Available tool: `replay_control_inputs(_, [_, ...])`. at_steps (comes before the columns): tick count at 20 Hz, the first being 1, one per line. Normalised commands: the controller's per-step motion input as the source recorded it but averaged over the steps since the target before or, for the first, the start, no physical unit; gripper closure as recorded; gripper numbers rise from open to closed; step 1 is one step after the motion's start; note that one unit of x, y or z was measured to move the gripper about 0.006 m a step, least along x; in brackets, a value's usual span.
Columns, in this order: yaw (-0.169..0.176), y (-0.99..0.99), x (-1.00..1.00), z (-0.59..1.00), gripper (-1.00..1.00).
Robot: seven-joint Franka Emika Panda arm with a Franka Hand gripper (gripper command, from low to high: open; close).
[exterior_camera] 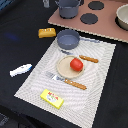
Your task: Interact with the objects in diverse but meaningful ways.
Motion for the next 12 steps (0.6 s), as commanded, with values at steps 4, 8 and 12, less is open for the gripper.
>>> replay_control_inputs(4, [0.024, -0.12, -0.04, -0.57, -1.0])
replay_control_inputs(8, [0.027, -0.07, -0.15, -0.51, -1.0])
replay_control_inputs(12, [0.04, -0.09, -0.26, -0.46, -1.0])
